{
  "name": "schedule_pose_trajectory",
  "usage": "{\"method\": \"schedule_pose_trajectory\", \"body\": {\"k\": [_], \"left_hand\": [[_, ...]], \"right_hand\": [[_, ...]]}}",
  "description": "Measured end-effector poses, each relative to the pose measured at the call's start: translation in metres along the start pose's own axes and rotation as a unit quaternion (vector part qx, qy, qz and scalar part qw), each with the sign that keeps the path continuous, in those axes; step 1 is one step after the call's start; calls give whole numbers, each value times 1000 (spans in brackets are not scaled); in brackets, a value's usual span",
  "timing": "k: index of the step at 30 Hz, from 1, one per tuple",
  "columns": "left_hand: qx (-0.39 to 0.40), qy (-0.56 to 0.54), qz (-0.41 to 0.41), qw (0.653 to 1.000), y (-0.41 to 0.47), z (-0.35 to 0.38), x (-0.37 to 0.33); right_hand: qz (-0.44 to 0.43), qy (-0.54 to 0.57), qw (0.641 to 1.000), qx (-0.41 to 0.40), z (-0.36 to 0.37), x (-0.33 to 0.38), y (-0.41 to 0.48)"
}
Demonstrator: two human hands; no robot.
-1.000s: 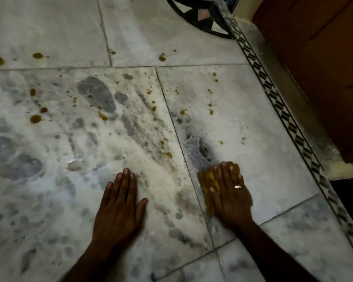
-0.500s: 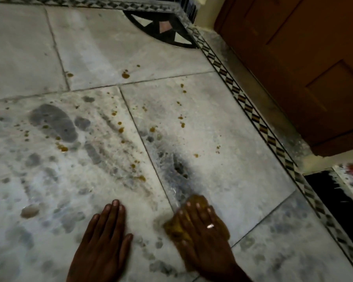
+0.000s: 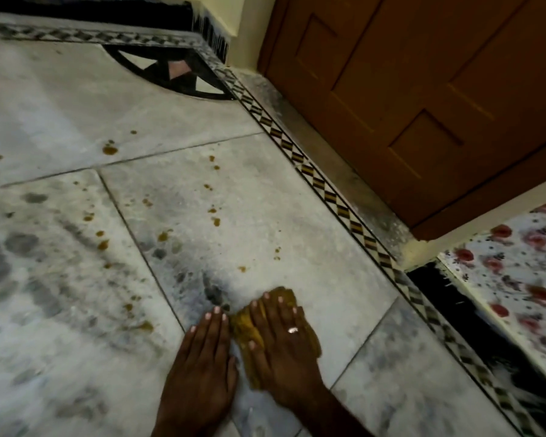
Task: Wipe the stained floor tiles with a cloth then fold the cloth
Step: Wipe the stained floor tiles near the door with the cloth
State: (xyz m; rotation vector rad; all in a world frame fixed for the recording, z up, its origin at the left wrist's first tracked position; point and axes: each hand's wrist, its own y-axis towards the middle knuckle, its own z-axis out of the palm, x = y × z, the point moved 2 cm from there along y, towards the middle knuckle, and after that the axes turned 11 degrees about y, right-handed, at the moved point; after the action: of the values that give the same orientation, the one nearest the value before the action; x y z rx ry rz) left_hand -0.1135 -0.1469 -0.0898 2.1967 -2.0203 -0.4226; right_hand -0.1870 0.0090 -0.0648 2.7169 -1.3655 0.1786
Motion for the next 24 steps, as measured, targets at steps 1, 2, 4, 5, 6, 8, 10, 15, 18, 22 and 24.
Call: {"method": "schedule_pose_trajectory", "body": {"k": [1,2,4,5,6,8,10,15,18,22,24], "left_hand": [[-5,-1,1,1000,0,1,0],[-12,-1,5,1000,-2,2,0],[-11,0,13,1000,-5,4,2],[-5,0,14,1000,-5,4,2],[2,-1,14,1000,-5,4,3],[15,-6,9,1000,-2,1,4],[17,-12,13,1000,-1,1,4],[30,-12,23,999,-3,0,4],[50,-4,24,998,-2,-3,3],[52,2,23,998,-7,-3,2],[57,0,10,998,-4,-1,2]], "right_hand": [[-4,3,1000,-6,-1,-7,-14],[5,8,1000,-15,-2,-16,-27],[41,14,999,-31,-6,-35,-39],[61,14,998,-31,-7,-44,-38],[86,16,996,-29,-9,-53,-32],[148,27,988,-33,-9,-66,-5],[205,39,977,-39,-6,-71,28],[155,46,987,-16,1,-49,52],[13,38,999,9,2,-20,17],[-37,47,998,32,-4,-32,-33],[37,50,998,14,-9,-61,-27]]}}
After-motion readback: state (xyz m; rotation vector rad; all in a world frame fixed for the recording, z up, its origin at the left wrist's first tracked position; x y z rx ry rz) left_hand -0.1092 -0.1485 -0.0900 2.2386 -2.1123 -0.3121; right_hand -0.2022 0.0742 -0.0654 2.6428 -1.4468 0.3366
